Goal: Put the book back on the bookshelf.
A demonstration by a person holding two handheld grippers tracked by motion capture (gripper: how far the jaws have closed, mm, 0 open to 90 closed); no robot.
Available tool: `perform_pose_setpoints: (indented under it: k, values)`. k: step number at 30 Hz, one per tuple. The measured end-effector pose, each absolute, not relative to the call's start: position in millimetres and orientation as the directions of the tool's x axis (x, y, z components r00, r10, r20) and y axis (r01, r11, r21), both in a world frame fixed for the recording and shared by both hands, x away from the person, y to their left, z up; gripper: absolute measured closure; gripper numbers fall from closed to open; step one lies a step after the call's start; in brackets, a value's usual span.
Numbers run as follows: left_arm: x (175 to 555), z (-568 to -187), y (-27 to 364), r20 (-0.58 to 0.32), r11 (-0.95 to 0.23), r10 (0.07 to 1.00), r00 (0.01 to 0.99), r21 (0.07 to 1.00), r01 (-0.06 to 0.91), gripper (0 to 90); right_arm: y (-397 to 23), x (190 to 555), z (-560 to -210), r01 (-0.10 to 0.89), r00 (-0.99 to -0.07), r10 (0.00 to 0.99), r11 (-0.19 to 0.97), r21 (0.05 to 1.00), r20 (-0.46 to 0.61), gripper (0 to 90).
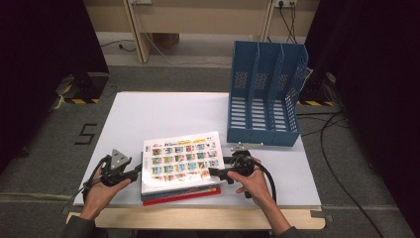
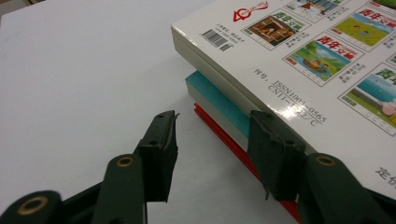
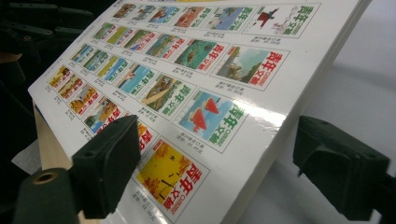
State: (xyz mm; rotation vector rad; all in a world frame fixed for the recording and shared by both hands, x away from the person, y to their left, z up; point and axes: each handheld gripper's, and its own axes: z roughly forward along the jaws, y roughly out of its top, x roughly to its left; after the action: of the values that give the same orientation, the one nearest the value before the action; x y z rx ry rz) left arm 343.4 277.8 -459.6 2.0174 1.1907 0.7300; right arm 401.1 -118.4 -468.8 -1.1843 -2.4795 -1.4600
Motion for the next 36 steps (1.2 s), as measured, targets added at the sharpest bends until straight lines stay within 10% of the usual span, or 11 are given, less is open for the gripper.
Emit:
perform_pose_setpoints:
  k: [14,22,34,36]
  values:
    - [348,-459,283,0.099,-0.36,0.881,0.462,0.775,0.52,48.5,-112,414,-470,0.666,-0.698,0.556,0.273,0.695,0.451,22.4]
    - [345,-462,278,0.095,-0.36,0.877,0.471,0.78,0.512,70.3,-110,410,-442,0.608,-0.739,0.523,0.246,0.755,0.425,31.5]
    - [344,-464,280,0.111,-0.368,0.869,0.482,0.797,0.479,69.1,-92,431,-435,0.686,-0.713,0.468,0.313,0.657,0.523,45.6]
    - [345,-465,283,0.096,-0.344,0.88,0.465,0.804,0.485,57.0,-88,431,-430,0.66,-0.734,0.472,0.33,0.675,0.488,51.2]
